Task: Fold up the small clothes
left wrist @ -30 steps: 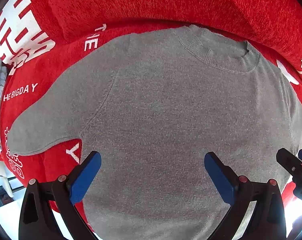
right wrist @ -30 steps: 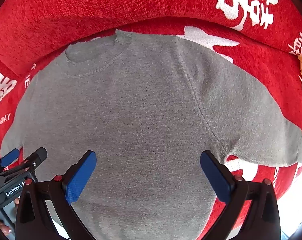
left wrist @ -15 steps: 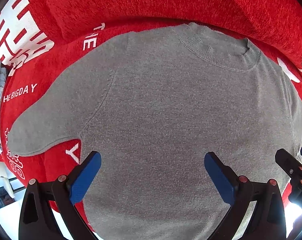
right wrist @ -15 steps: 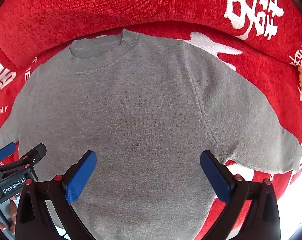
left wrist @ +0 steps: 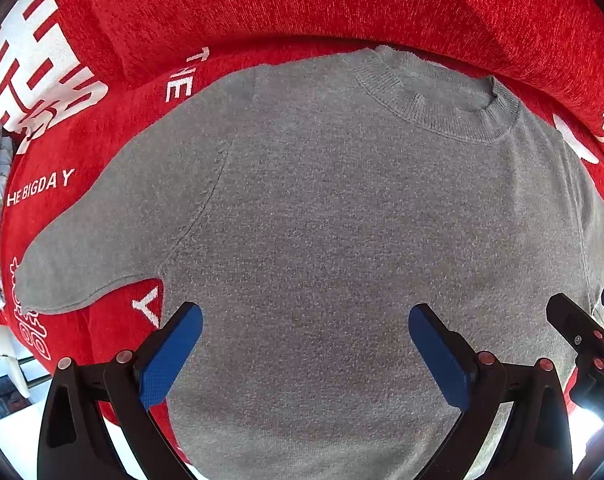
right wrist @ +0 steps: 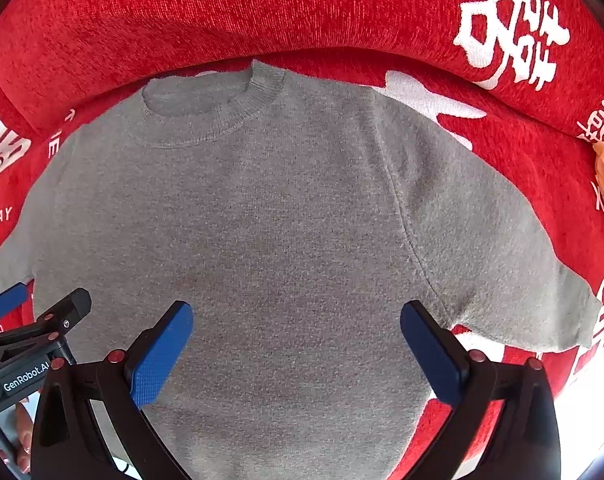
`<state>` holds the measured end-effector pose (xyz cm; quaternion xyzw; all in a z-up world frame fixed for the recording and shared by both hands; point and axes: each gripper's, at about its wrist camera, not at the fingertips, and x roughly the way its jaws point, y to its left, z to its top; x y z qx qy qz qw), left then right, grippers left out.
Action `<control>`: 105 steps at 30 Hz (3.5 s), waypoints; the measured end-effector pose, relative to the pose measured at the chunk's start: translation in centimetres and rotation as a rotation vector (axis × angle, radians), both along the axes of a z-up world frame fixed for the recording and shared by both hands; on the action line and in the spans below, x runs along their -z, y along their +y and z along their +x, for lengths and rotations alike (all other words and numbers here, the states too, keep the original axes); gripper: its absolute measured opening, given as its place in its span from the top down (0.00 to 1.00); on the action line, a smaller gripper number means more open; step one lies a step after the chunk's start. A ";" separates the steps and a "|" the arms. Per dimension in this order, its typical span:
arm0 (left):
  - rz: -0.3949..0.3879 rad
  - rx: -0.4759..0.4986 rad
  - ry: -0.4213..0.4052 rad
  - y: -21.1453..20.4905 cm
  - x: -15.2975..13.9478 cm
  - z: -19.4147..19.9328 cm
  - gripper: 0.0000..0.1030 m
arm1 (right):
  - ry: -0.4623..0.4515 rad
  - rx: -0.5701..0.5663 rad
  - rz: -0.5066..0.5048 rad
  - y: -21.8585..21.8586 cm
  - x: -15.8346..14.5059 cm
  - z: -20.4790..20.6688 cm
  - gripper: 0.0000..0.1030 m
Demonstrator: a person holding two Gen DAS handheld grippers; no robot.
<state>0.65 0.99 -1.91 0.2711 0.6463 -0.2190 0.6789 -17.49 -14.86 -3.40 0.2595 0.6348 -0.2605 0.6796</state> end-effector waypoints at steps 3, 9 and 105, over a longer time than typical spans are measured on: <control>0.000 -0.001 -0.001 0.0 0.0 -0.1 0.00 | 0.002 -0.002 -0.001 -0.1 0.0 -0.3 0.00; 0.000 0.000 -0.003 0.3 -0.1 -0.3 0.00 | 0.000 0.003 -0.001 -0.2 -0.1 -1.1 0.00; -0.269 -0.402 0.012 20.3 1.9 9.3 0.00 | -0.031 -0.128 0.012 7.9 -0.9 4.5 0.00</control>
